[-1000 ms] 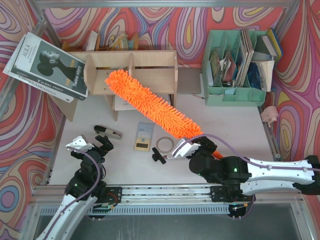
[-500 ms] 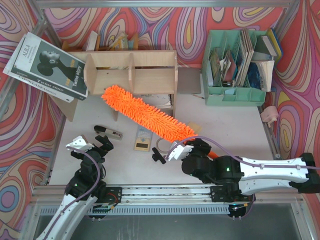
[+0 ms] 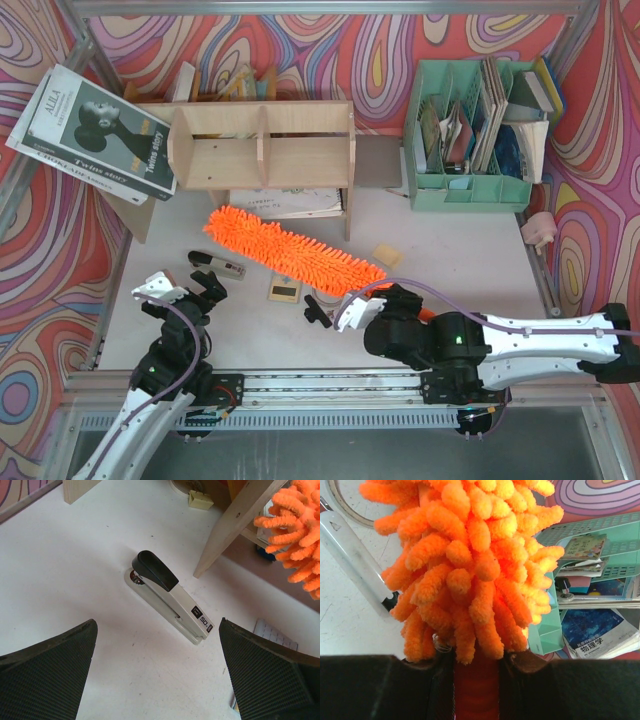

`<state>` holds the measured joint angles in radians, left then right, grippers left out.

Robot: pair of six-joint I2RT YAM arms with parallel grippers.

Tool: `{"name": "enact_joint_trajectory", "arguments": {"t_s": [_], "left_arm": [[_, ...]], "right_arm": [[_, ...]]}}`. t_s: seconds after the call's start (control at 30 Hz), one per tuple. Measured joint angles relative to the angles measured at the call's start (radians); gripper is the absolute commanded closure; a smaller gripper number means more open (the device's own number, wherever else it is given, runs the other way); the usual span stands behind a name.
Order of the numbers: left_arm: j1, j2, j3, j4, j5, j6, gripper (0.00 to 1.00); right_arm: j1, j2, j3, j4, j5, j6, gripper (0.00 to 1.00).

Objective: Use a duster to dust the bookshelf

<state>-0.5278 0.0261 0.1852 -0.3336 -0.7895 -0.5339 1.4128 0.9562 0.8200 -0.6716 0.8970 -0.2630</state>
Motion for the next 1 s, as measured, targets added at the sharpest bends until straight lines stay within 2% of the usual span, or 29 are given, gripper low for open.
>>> {"name": "enact_joint_trajectory", "arguments": {"t_s": [0.13, 0.37, 1.0], "left_arm": [[0.000, 0.002, 0.000, 0.000, 0.000, 0.000, 0.02], [0.000, 0.002, 0.000, 0.000, 0.000, 0.000, 0.02], [0.000, 0.007, 0.000, 0.000, 0.000, 0.000, 0.02]], "right_arm": [[0.000, -0.016, -0.003, -0.023, 0.017, 0.026, 1.00], [0.001, -0.009, -0.016, -0.021, 0.132, 0.066, 1.00], [0.001, 0.111, -0.004, 0.075, 0.149, 0.115, 1.00]]}}
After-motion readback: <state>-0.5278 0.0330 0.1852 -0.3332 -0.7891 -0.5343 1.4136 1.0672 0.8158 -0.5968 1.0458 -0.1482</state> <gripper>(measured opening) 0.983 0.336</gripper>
